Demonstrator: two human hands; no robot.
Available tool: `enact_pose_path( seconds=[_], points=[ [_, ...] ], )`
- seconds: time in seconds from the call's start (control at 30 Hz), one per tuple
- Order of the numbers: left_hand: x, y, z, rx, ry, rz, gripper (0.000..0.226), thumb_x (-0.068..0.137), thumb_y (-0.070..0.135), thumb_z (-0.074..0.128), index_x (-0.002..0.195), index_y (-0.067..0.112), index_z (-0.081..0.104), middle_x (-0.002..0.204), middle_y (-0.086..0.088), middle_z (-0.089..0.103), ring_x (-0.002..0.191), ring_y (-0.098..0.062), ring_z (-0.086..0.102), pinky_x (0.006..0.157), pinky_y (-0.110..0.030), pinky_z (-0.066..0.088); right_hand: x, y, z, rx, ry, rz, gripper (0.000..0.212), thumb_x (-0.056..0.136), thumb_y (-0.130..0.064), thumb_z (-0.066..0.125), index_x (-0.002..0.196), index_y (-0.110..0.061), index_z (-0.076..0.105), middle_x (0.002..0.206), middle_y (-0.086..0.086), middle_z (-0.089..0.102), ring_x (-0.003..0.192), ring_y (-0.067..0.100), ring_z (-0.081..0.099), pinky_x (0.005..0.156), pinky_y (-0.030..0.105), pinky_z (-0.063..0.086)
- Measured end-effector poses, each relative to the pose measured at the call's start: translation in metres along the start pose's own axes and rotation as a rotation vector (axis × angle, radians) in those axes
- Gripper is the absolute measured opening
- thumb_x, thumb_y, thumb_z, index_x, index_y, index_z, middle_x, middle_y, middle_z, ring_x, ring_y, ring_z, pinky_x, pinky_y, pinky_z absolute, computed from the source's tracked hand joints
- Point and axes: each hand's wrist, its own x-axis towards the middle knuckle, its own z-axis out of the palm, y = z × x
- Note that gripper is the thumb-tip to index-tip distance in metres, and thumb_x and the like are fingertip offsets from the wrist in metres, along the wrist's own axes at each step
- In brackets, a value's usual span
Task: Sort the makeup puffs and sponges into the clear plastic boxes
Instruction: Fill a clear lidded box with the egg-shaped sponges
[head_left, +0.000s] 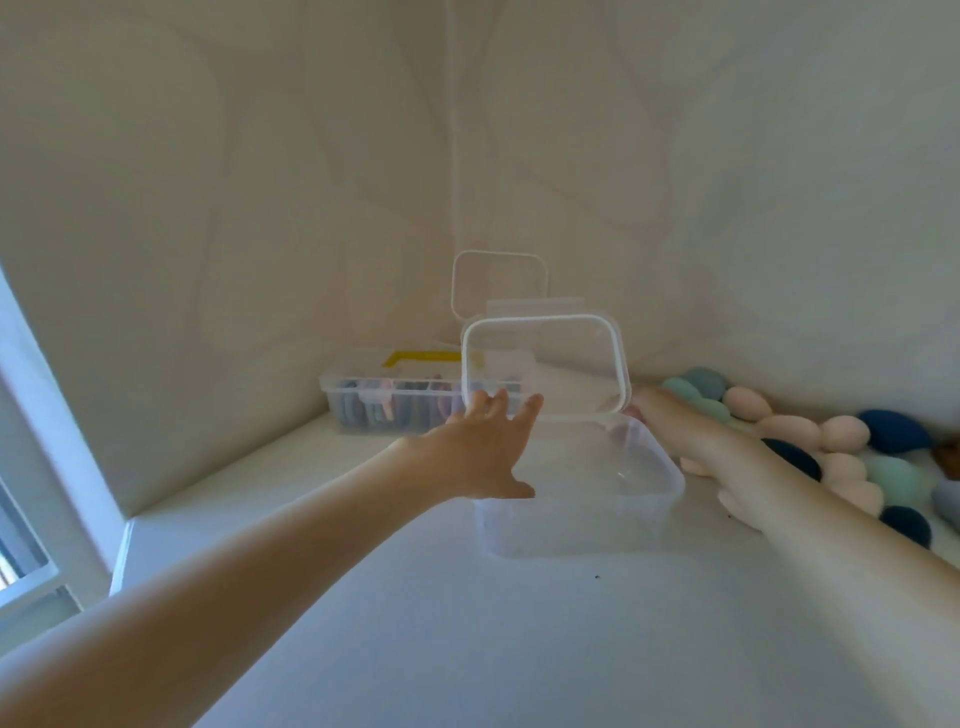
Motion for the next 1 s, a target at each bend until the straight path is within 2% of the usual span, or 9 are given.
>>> enact_pose_path(
  seconds=[0.07,0.13,0.2,0.33,0.43,0.53,0.7,0.83,1.0],
  points=[
    [0.0,0.001,0.002,-0.001,0.028,0.009,0.093,0.088,0.044,0.054,0.148,0.014,-0.01,0.155,-0.018,0.007,0.142,-0.039,0.008,0.115,-0.054,0.02,-0.007,0.001,-0.011,0.089,0.078,-0.005,0.027,0.089,-0.005,0.057,0.07,-0.023,0.057,0.074,-0.003,0.057,0.072,0.014,0.056,0.062,0.021,0.04],
    [0.002,0.001,0.003,-0.055,0.051,-0.003,0.091,0.088,0.042,0.055,0.148,0.013,-0.007,0.155,-0.016,0.009,0.142,-0.038,0.008,0.114,-0.053,0.021,-0.015,0.001,-0.026,0.085,0.191,-0.015,0.005,0.085,-0.013,0.066,0.087,-0.017,0.066,0.089,0.001,0.059,0.089,0.02,0.057,0.067,0.025,0.037],
    [0.001,0.002,0.004,-0.134,0.096,0.005,0.088,0.088,0.04,0.055,0.149,0.012,-0.003,0.155,-0.013,0.012,0.142,-0.036,0.011,0.114,-0.05,0.022,-0.024,0.001,-0.043,0.099,0.254,0.023,0.021,0.083,-0.019,0.068,0.103,-0.013,0.065,0.099,0.002,0.056,0.093,0.021,0.052,0.074,0.025,0.037],
    [-0.001,0.011,0.004,-0.253,0.16,0.026,0.081,0.088,0.037,0.056,0.147,0.01,0.009,0.151,-0.01,0.024,0.138,-0.033,0.019,0.11,-0.042,0.025,-0.049,0.001,-0.055,0.088,0.035,0.056,0.017,0.083,-0.029,0.068,0.097,-0.021,0.061,0.101,0.002,0.057,0.089,0.019,0.054,0.071,0.026,0.042],
    [-0.001,0.018,0.003,-0.259,0.166,0.032,0.079,0.088,0.036,0.056,0.147,0.009,0.011,0.147,-0.012,0.028,0.138,-0.033,0.019,0.11,-0.041,0.026,-0.065,0.002,-0.048,-0.062,-0.068,0.091,0.018,0.088,-0.039,0.061,0.097,-0.024,0.056,0.083,-0.008,0.051,0.071,0.006,0.047,0.061,0.017,0.035],
    [-0.002,0.025,0.004,-0.28,0.181,0.039,0.077,0.088,0.036,0.055,0.146,0.009,0.012,0.144,-0.012,0.032,0.137,-0.033,0.021,0.109,-0.041,0.027,-0.076,0.005,-0.044,0.028,-0.013,0.075,0.025,0.093,-0.038,0.053,0.102,-0.016,0.06,0.079,-0.007,0.051,0.066,0.004,0.046,0.052,0.013,0.033],
    [-0.001,0.032,0.006,-0.402,0.276,0.03,0.067,0.091,0.031,0.053,0.145,0.011,0.019,0.145,-0.009,0.037,0.137,-0.029,0.026,0.11,-0.036,0.026,-0.081,0.003,-0.054,0.097,0.217,0.074,0.027,0.096,-0.029,0.045,0.093,-0.014,0.068,0.105,0.013,0.065,0.102,0.029,0.058,0.078,0.031,0.041],
    [-0.001,0.026,0.005,-0.614,0.424,0.008,0.051,0.092,0.021,0.051,0.139,0.013,0.034,0.142,-0.005,0.045,0.131,-0.022,0.042,0.104,-0.029,0.035,-0.087,-0.028,-0.064,0.087,0.398,-0.159,0.008,0.088,-0.018,0.058,0.085,-0.025,0.06,0.105,0.008,0.055,0.087,0.019,0.055,0.075,0.026,0.04],
    [-0.007,0.007,0.001,-0.776,0.414,0.005,0.041,0.09,0.001,0.044,0.129,0.012,0.048,0.132,-0.003,0.054,0.119,-0.018,0.053,0.094,-0.02,0.038,-0.09,-0.076,-0.039,0.074,-0.082,-0.255,0.017,0.091,-0.014,0.055,0.09,-0.031,0.052,0.078,-0.003,0.059,0.056,0.006,0.057,0.058,0.02,0.044]
  ],
)
